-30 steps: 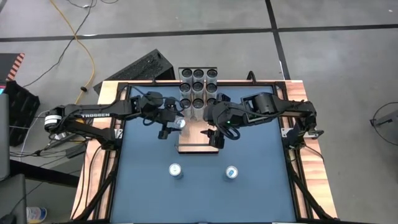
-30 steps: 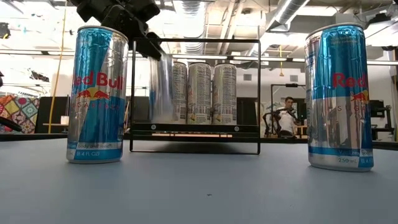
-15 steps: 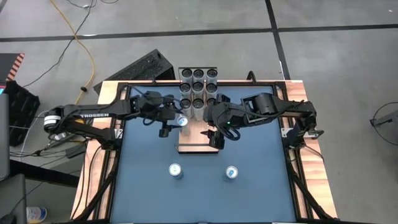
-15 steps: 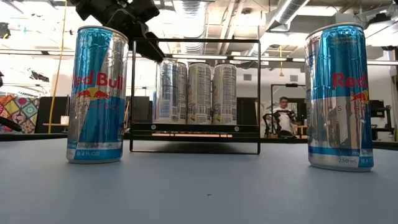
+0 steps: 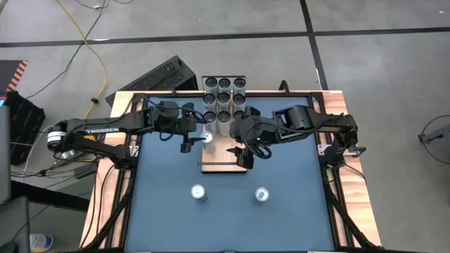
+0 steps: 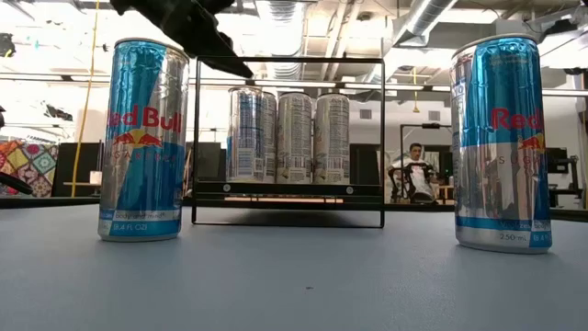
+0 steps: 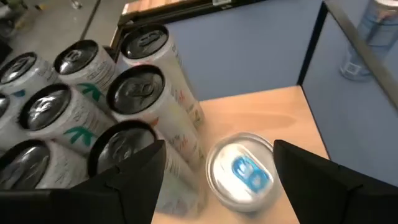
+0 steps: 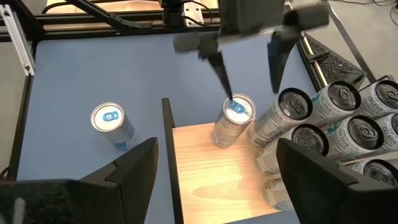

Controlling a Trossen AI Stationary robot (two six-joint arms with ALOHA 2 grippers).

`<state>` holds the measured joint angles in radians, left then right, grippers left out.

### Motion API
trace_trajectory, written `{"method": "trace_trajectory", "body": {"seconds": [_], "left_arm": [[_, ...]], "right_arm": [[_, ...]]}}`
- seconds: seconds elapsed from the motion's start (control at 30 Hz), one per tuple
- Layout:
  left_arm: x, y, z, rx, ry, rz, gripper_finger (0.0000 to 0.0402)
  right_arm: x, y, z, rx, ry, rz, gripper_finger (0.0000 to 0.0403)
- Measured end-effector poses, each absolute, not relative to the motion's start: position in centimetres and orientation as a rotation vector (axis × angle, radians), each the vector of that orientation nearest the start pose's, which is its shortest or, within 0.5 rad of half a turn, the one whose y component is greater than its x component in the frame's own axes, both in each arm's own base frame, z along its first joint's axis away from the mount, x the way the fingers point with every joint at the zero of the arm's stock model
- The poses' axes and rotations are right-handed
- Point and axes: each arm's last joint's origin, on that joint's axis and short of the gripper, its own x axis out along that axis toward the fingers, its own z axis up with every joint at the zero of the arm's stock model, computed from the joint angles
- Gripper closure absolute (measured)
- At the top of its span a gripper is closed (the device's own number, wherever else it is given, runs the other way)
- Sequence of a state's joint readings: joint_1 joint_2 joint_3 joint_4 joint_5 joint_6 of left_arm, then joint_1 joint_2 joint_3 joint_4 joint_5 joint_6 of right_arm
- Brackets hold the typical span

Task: Place canned beverage on shelf
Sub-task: Put the left blue soda can on the shelf

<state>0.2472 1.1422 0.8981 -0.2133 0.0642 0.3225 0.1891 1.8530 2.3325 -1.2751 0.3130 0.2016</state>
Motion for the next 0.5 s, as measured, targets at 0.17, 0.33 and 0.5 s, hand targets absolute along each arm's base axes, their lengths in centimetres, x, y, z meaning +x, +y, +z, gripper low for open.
{"method": "trace_trajectory", "body": {"seconds": [0.17,0.33,0.5], "left_arm": [[23.0,5.6,33.9,0.233,0.476,0.108,0.0120],[20.8,3.5,38.0,0.159,0.478,0.016,0.0120],[18.6,-0.2,41.4,0.060,0.475,-0.060,0.0120]], "right_arm": [[34.5,6.0,45.5,-0.009,0.756,-0.183,0.0092],[34.4,6.3,45.5,-0.015,0.761,-0.175,0.0092],[34.1,6.6,45.7,-0.030,0.759,-0.159,0.0092]]}}
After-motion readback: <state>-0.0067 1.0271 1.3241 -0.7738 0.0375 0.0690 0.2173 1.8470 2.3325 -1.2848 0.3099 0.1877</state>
